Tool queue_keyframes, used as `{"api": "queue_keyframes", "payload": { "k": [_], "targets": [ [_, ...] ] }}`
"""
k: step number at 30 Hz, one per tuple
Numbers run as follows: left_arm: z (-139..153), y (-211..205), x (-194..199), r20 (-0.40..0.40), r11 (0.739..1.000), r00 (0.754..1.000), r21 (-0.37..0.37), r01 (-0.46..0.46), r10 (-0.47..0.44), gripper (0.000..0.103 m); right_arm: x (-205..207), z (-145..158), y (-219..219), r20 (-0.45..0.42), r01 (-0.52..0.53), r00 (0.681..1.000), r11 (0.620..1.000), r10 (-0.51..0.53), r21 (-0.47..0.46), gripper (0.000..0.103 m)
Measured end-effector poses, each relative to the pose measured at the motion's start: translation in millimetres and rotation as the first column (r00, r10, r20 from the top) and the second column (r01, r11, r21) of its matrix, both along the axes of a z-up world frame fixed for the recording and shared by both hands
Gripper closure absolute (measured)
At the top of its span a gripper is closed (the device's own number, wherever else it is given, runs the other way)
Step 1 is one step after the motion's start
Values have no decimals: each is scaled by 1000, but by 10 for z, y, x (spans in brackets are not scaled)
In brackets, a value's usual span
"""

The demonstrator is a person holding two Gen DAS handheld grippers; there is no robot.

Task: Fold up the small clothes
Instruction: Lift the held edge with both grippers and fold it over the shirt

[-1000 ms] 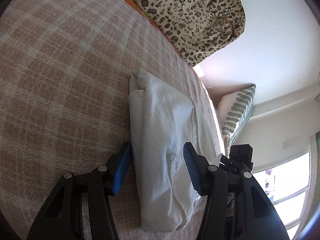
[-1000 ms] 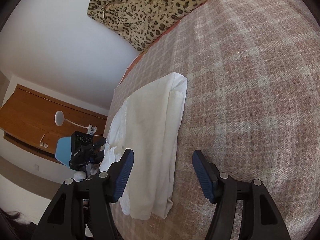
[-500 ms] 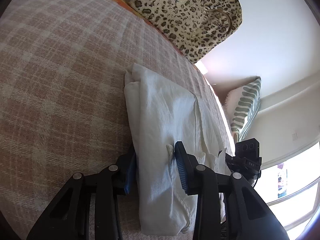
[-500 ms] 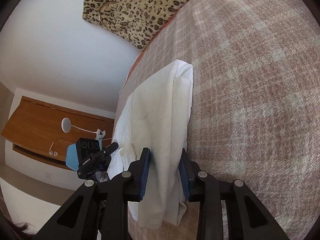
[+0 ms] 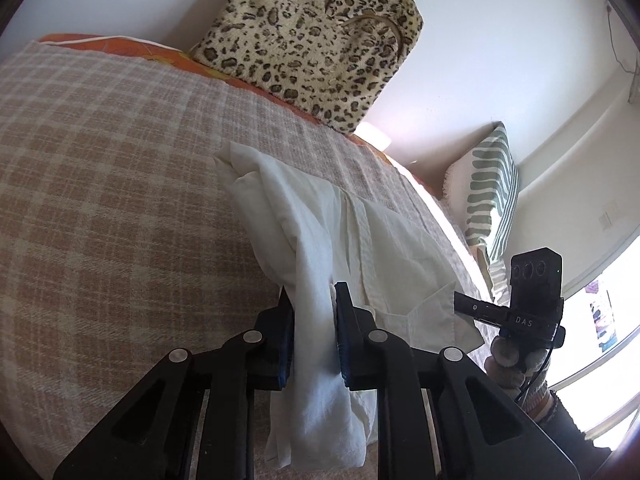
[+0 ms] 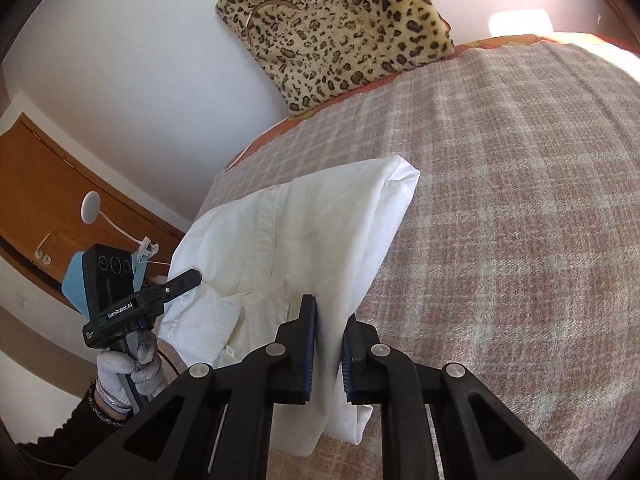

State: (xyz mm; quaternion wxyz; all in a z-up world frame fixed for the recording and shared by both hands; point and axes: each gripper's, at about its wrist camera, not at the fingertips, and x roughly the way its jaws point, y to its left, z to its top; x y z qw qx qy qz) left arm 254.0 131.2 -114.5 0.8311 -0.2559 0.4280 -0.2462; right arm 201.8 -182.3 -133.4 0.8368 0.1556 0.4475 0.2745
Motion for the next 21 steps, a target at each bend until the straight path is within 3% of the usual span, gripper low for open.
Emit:
{"api": "queue_keyframes", "payload": {
  "k": [12, 21],
  "targets": [
    [285, -675, 47, 84, 992, 988, 24, 125, -127, 88, -282, 536, -241, 164, 85, 984, 992, -69, -93, 95],
    [381, -1494, 315, 120, 979, 972, 23, 201, -202, 88, -303, 771, -918, 231, 193, 959, 975, -164, -108, 95]
  ]
}}
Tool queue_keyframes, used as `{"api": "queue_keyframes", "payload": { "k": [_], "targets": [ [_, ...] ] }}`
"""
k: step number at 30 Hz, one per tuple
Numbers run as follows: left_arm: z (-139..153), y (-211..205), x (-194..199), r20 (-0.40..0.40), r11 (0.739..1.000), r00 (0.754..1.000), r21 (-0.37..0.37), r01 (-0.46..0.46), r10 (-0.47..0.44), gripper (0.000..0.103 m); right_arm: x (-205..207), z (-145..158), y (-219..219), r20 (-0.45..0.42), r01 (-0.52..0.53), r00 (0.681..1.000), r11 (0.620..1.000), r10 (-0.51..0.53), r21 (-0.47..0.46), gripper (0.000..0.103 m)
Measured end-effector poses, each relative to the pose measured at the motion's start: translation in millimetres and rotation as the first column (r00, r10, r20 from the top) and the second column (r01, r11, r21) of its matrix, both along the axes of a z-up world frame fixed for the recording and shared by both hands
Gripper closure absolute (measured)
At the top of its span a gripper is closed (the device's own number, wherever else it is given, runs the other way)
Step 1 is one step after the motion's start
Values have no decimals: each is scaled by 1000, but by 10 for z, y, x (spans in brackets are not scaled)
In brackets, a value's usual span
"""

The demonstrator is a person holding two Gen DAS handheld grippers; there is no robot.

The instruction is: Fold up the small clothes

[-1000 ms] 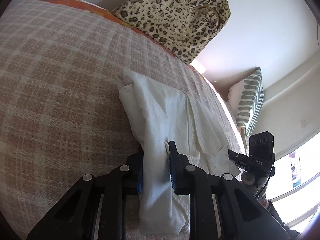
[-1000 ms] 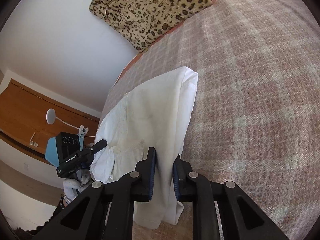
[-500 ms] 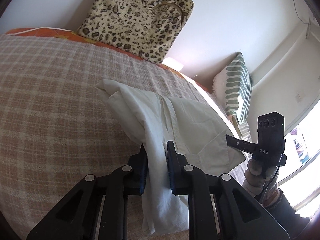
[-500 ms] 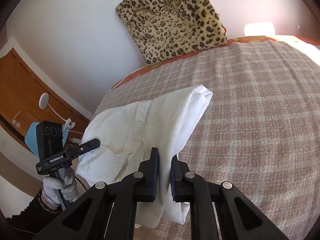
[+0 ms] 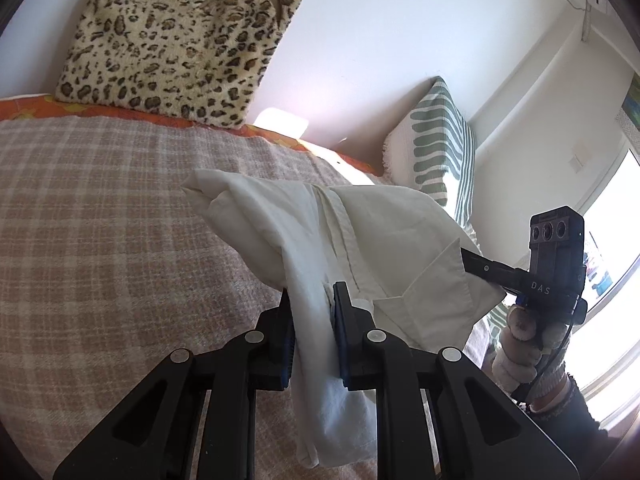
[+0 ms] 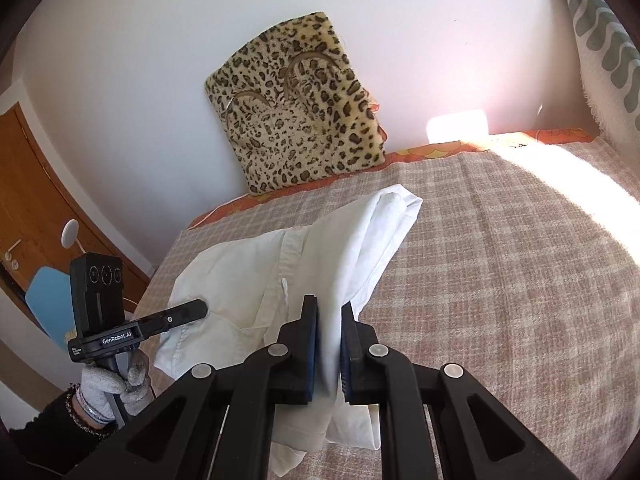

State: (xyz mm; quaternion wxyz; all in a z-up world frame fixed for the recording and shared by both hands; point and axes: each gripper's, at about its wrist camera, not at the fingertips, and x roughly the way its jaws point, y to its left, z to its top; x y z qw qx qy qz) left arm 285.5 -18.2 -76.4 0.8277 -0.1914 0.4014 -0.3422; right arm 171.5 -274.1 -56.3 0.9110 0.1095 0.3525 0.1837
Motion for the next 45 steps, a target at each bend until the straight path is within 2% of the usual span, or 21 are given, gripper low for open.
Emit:
{"api": "queue_keyframes", "payload": {
  "k": [5, 13, 21, 26, 32, 35, 38, 39, 40, 41, 42, 43, 45],
  "targets": [
    [37, -459, 166, 6, 999, 999, 4, 33, -33, 88, 99, 97, -383, 13, 49, 999, 998, -49, -33, 96],
    [147, -1247, 443, 64, 996, 994, 40, 84, -86, 88, 369, 331, -974, 47, 125, 992, 984, -120, -125, 96],
    [88, -1904, 748, 97, 992, 989, 66, 106, -112, 88, 671, 562, -1505, 105, 212, 975, 959, -195, -187, 96],
    [-39, -2203, 859, 93, 987, 989, 122, 101, -113, 88, 869, 519, -1719, 113, 262, 964, 941, -242, -216, 96],
    [-244, -2417, 943, 51, 974, 991, 194, 114, -126, 88, 1073, 310, -1900, 84, 298, 954, 919, -286, -257, 97],
    [-288, -2429, 934, 36, 958, 994, 274, 86, -100, 85, 1161, 211, -2006, 80, 350, 936, 883, -342, -313, 96],
    [-242, -2384, 882, 56, 947, 996, 317, 54, -75, 74, 1219, 173, -2089, 104, 433, 896, 800, -431, -416, 76],
    [-218, -2371, 862, 60, 941, 996, 337, 43, -67, 66, 1205, 187, -2103, 121, 447, 890, 785, -440, -430, 66],
    [-196, -2360, 850, 68, 935, 996, 354, 37, -65, 60, 1182, 208, -2109, 132, 457, 885, 775, -447, -436, 64],
    [-160, -2347, 814, 83, 930, 994, 367, 34, -69, 59, 1156, 231, -2114, 135, 460, 883, 775, -449, -434, 62],
    [-123, -2332, 780, 99, 927, 992, 374, 32, -74, 56, 1132, 255, -2108, 137, 461, 883, 776, -448, -432, 56],
    [-75, -2318, 742, 116, 924, 990, 380, 29, -79, 46, 1103, 286, -2088, 146, 465, 881, 772, -449, -434, 50],
    [35, -2274, 653, 162, 920, 983, 391, 13, -83, 40, 1038, 350, -2040, 171, 479, 875, 760, -453, -440, 41]
  ]
}}
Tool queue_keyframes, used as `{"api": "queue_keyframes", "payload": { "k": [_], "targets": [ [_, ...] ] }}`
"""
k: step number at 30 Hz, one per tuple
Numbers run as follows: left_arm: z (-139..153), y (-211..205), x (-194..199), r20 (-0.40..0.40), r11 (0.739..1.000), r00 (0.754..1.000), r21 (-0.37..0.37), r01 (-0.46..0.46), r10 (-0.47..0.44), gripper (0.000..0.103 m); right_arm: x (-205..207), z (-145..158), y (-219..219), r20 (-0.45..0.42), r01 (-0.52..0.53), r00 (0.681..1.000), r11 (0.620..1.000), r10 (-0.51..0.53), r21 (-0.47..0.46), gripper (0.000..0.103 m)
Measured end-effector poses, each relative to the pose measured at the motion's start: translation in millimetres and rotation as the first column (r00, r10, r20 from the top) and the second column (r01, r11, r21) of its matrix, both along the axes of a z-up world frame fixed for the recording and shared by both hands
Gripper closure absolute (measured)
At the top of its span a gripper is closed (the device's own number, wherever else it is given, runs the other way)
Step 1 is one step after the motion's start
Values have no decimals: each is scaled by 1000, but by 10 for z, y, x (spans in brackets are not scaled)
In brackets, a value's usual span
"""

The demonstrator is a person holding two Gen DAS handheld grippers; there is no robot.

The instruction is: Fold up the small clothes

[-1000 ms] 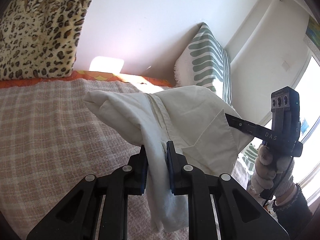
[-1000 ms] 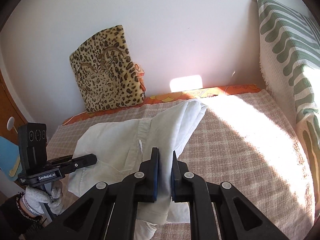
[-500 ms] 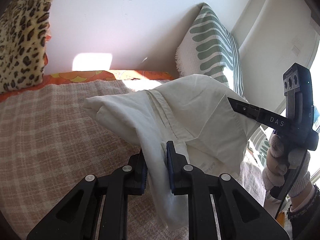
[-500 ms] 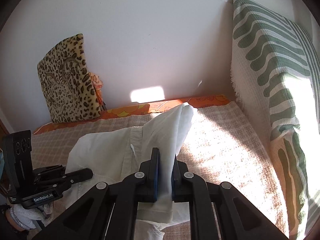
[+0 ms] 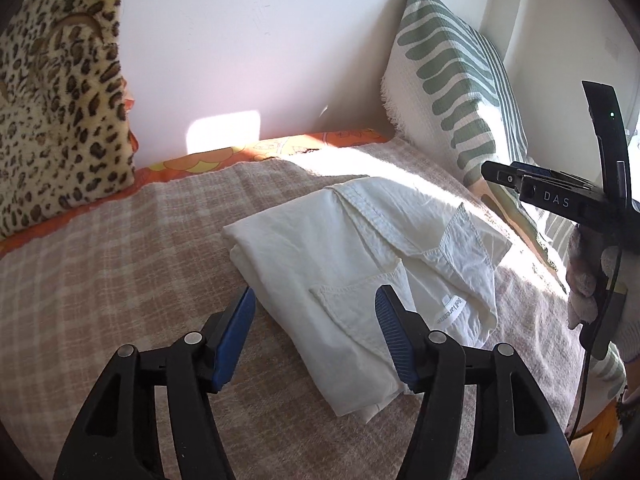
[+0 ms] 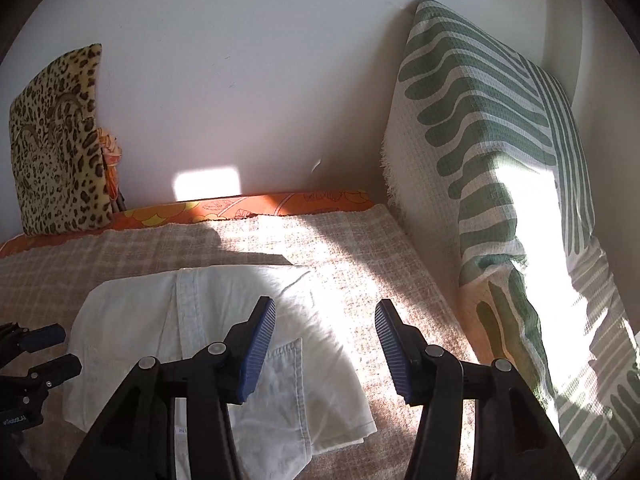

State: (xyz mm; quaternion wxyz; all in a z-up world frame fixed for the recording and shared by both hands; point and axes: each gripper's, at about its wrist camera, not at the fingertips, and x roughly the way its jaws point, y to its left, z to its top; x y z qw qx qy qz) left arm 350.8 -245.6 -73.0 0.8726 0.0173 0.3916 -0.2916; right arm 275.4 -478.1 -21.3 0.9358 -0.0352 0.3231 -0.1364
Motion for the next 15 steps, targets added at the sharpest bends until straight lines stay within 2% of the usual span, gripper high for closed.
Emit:
{"api": "queue_keyframes", "payload": {
  "k": [6, 9, 15],
  "targets": [
    [336, 166, -305, 88, 999, 995, -18, 39, -37, 36, -275, 218, 255, 44, -30, 999, 999, 29, 21, 30],
    [482, 301, -476, 122, 998, 992, -37, 50, -45, 29, -464, 322, 417, 68, -44, 997, 999, 42, 25, 22],
    [683, 616, -811, 163, 995, 985, -68, 70, -58, 24, -889, 401, 757, 105, -55, 993, 998, 51, 32, 12]
  ]
}}
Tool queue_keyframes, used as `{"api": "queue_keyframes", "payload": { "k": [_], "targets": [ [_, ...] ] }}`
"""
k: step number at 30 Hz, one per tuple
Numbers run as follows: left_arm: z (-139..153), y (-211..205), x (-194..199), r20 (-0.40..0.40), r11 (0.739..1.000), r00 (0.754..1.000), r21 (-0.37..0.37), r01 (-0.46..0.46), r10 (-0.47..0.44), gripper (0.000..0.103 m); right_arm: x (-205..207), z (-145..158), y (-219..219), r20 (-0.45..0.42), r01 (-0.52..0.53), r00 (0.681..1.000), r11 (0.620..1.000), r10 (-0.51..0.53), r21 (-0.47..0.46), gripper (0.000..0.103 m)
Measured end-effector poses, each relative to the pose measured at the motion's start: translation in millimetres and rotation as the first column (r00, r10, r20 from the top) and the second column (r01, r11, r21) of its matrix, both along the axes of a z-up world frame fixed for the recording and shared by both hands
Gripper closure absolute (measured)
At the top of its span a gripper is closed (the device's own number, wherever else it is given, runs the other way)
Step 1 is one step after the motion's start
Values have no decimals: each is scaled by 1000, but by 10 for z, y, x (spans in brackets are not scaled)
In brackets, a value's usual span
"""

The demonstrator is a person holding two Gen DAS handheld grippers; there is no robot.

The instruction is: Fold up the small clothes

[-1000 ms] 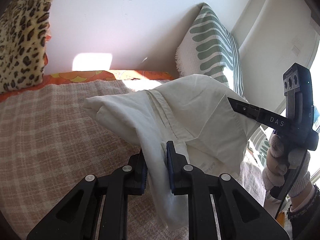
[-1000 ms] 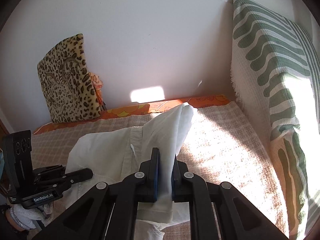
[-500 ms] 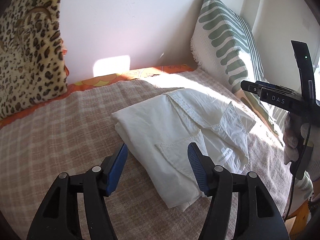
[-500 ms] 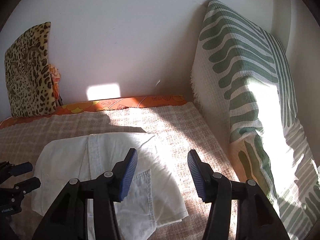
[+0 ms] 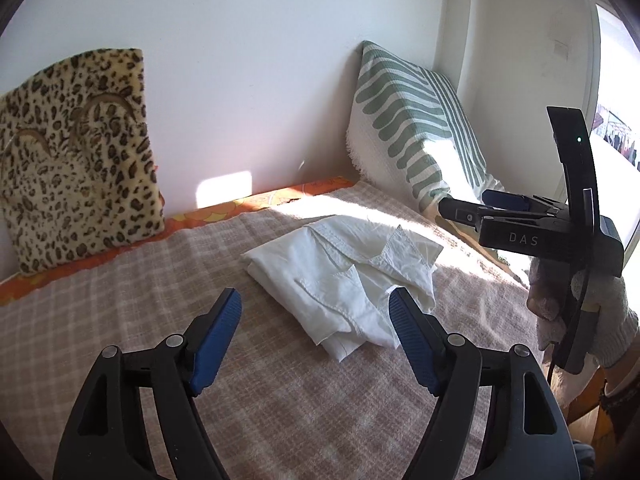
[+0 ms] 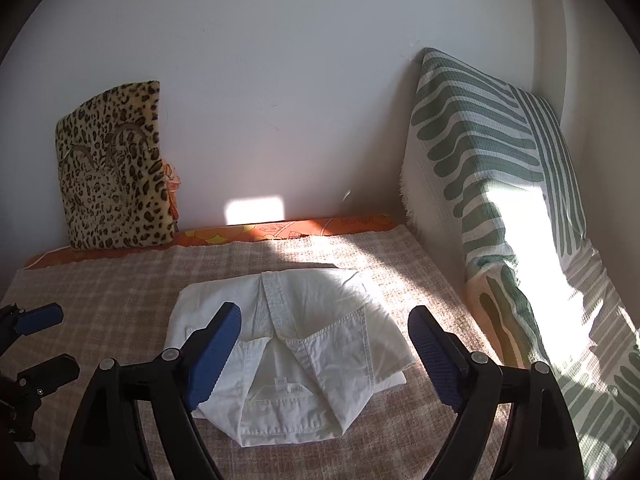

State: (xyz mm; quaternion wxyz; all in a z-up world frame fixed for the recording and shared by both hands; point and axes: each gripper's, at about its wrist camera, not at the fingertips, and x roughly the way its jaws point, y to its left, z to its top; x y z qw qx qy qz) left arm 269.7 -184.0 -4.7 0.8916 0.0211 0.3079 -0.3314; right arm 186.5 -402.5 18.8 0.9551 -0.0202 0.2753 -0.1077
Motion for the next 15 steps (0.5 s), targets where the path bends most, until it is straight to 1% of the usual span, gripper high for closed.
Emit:
{"api": "queue_keyframes", "payload": {
  "k": [1, 3, 8, 11, 15],
  "targets": [
    [22, 55, -55, 10, 1000, 1000, -1, -1, 1, 22, -77, -10, 69, 5, 4, 1000, 1000, -4, -3, 10],
    [62, 173, -165, 30, 1000, 1000, -5, -9, 9, 22, -216, -39, 204, 16, 7, 1000, 1000, -7, -9, 8],
    [113, 460, -375, 38, 999, 999, -26, -20, 21, 22, -492, -106, 507, 37, 11, 999, 1000, -10, -9, 4],
    [134, 631, -524, 52, 998, 997, -36, -46, 48, 22, -618, -145, 655, 50, 33, 998, 999, -32, -16, 1],
    [135, 796, -674, 75, 997, 994, -27, -75, 77, 20, -735, -223, 821, 56, 66, 996, 997, -64, -30, 0]
  ]
}}
